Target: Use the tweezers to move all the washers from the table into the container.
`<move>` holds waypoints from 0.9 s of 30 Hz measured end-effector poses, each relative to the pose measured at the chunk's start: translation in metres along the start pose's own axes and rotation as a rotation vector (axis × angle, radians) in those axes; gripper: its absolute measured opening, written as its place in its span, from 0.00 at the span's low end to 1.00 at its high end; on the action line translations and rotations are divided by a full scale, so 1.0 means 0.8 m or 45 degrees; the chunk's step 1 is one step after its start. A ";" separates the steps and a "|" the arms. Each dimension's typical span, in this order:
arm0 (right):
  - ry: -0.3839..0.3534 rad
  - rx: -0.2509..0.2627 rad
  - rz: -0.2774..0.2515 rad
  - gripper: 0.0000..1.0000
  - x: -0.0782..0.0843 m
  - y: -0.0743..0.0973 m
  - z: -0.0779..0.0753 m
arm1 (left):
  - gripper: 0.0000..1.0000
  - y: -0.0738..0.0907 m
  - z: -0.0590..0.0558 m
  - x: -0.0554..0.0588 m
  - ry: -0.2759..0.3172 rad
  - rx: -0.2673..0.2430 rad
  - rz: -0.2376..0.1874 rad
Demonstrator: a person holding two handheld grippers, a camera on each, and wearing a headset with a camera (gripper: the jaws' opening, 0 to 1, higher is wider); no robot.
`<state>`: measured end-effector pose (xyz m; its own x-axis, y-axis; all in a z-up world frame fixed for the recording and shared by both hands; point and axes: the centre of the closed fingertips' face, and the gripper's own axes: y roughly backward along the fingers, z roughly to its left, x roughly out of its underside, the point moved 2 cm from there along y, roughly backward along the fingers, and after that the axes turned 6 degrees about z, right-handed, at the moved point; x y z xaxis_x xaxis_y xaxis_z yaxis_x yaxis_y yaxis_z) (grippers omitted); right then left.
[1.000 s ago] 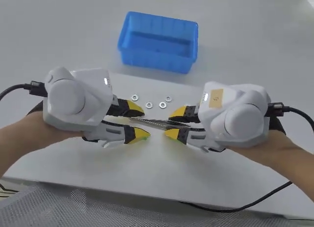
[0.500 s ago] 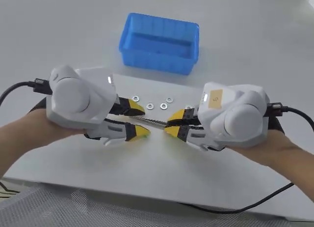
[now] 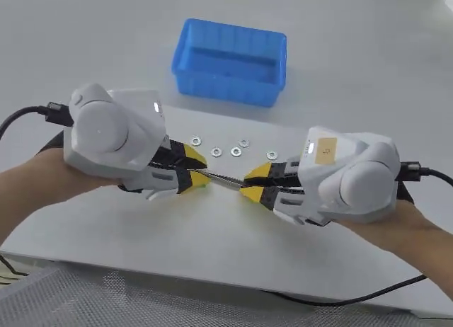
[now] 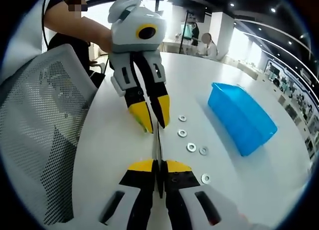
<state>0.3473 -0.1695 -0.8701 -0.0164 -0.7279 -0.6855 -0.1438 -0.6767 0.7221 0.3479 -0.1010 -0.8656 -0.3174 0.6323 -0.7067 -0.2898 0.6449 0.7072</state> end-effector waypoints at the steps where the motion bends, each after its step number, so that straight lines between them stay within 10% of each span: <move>1: -0.008 0.005 -0.014 0.07 -0.002 0.001 -0.001 | 0.18 0.002 0.001 0.000 0.012 -0.003 -0.005; 11: -0.093 0.000 -0.144 0.07 -0.017 0.014 -0.008 | 0.15 0.012 0.013 0.001 0.104 -0.001 -0.059; 27: -0.074 -0.047 -0.117 0.06 -0.014 0.007 -0.002 | 0.12 -0.002 0.012 0.006 -0.076 -0.029 0.048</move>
<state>0.3480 -0.1650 -0.8581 -0.0626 -0.6555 -0.7526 -0.1109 -0.7448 0.6580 0.3552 -0.0948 -0.8704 -0.2740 0.6811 -0.6790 -0.2992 0.6106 0.7332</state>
